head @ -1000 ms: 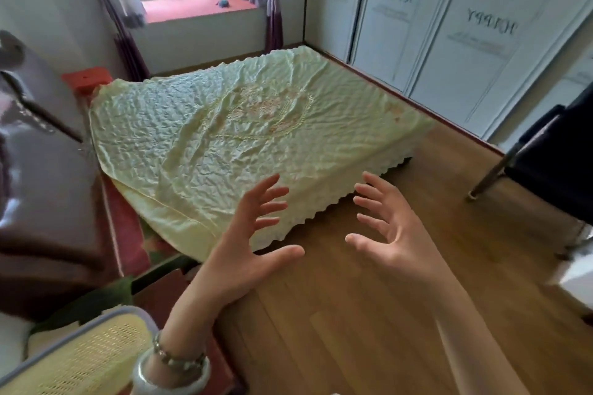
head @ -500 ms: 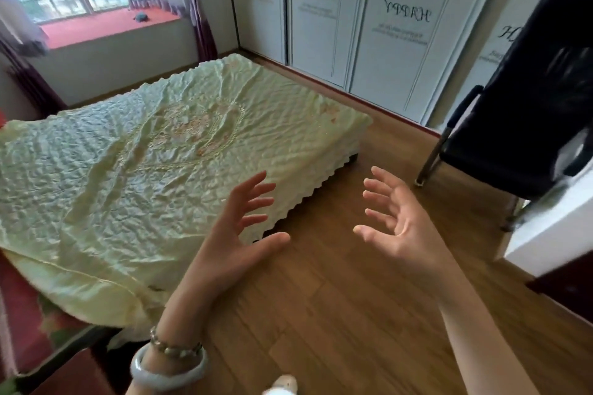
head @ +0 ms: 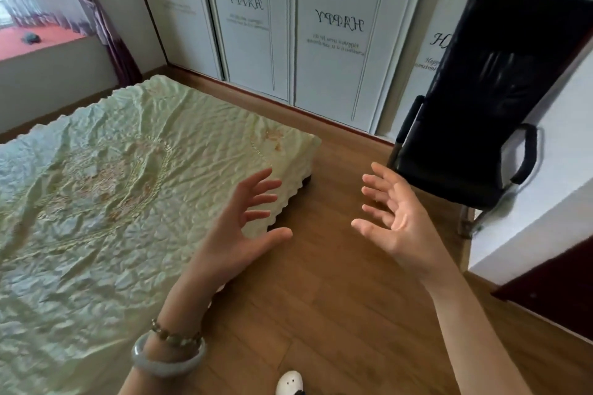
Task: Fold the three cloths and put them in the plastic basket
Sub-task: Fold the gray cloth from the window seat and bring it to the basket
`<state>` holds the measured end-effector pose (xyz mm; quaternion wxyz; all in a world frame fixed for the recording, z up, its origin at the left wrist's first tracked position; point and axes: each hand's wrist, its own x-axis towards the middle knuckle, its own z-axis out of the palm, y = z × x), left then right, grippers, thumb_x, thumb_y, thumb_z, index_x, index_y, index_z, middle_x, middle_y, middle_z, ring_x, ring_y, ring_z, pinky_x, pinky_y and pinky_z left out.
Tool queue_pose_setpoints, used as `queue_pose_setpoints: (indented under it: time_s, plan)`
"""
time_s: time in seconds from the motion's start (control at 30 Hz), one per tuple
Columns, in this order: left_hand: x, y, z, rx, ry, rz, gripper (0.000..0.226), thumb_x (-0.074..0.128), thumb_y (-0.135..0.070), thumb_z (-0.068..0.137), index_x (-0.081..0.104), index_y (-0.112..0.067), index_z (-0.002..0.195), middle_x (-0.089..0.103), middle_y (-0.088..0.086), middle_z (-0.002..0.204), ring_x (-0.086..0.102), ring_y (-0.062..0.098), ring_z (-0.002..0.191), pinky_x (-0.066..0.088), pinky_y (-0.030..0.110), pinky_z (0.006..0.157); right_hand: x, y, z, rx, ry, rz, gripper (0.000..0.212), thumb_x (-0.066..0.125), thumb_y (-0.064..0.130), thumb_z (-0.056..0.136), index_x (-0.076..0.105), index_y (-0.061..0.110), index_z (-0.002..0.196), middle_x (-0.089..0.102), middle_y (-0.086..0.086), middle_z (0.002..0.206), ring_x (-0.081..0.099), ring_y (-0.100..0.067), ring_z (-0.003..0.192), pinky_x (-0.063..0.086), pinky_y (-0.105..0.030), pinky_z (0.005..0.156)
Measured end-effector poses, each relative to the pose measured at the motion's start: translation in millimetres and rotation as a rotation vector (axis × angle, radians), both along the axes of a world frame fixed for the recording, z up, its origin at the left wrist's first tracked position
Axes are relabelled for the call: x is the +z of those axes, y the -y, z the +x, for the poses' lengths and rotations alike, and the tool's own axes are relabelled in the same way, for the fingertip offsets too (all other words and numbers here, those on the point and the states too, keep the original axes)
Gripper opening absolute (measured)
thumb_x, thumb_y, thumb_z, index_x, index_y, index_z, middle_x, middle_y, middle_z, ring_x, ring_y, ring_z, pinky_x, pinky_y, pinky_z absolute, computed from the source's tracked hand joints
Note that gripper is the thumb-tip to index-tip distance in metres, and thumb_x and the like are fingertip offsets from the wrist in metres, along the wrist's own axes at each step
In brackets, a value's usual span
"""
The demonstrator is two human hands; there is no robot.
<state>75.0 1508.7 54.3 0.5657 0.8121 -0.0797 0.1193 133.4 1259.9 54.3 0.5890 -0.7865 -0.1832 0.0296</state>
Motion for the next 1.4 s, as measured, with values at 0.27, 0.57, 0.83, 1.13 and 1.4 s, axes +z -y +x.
queue_pose_setpoints:
  time_s: [0.27, 0.57, 0.83, 1.13, 1.4]
  plan:
    - [2, 22, 151, -0.112, -0.017, 0.012, 0.080, 0.078, -0.027, 0.071, 0.036, -0.029, 0.139, 0.055, -0.014, 0.129, 0.056, 0.011, 0.116, 0.050, 0.027, 0.091, 3, 21, 122, -0.083, -0.024, 0.028, 0.079, 0.075, 0.026, 0.074, 0.031, 0.049, 0.135, 0.045, 0.020, 0.135, 0.045, 0.004, 0.123, 0.045, -0.012, 0.093]
    - [-11, 64, 324, -0.109, -0.034, 0.007, 0.081, 0.076, -0.030, 0.069, 0.035, -0.029, 0.139, 0.053, -0.013, 0.129, 0.057, 0.008, 0.114, 0.051, 0.025, 0.090, -7, 61, 295, -0.105, -0.035, -0.015, 0.079, 0.076, 0.018, 0.077, 0.029, 0.052, 0.130, 0.044, 0.016, 0.137, 0.045, 0.005, 0.123, 0.044, -0.016, 0.096]
    - [-8, 112, 472, -0.074, -0.036, 0.000, 0.080, 0.076, -0.025, 0.070, 0.035, -0.029, 0.138, 0.053, -0.009, 0.130, 0.056, 0.012, 0.115, 0.051, 0.029, 0.091, 1, 98, 456, -0.034, -0.056, -0.025, 0.079, 0.075, 0.015, 0.077, 0.029, 0.049, 0.132, 0.044, 0.012, 0.137, 0.046, 0.000, 0.124, 0.045, -0.025, 0.101]
    - [-28, 112, 624, 0.009, -0.086, -0.012, 0.086, 0.076, -0.027, 0.068, 0.030, -0.031, 0.141, 0.048, -0.014, 0.130, 0.057, 0.006, 0.111, 0.051, 0.021, 0.086, -16, 100, 621, 0.005, -0.104, -0.103, 0.084, 0.077, 0.018, 0.075, 0.028, 0.039, 0.140, 0.044, 0.018, 0.135, 0.047, 0.004, 0.120, 0.043, -0.006, 0.088]
    - [-39, 77, 805, 0.013, -0.057, 0.003, 0.090, 0.076, -0.031, 0.069, 0.023, -0.031, 0.143, 0.048, -0.011, 0.132, 0.058, 0.007, 0.110, 0.052, 0.023, 0.087, -12, 69, 799, 0.035, -0.122, -0.123, 0.084, 0.077, 0.016, 0.075, 0.028, 0.042, 0.139, 0.043, 0.016, 0.137, 0.045, 0.001, 0.123, 0.043, -0.023, 0.100]
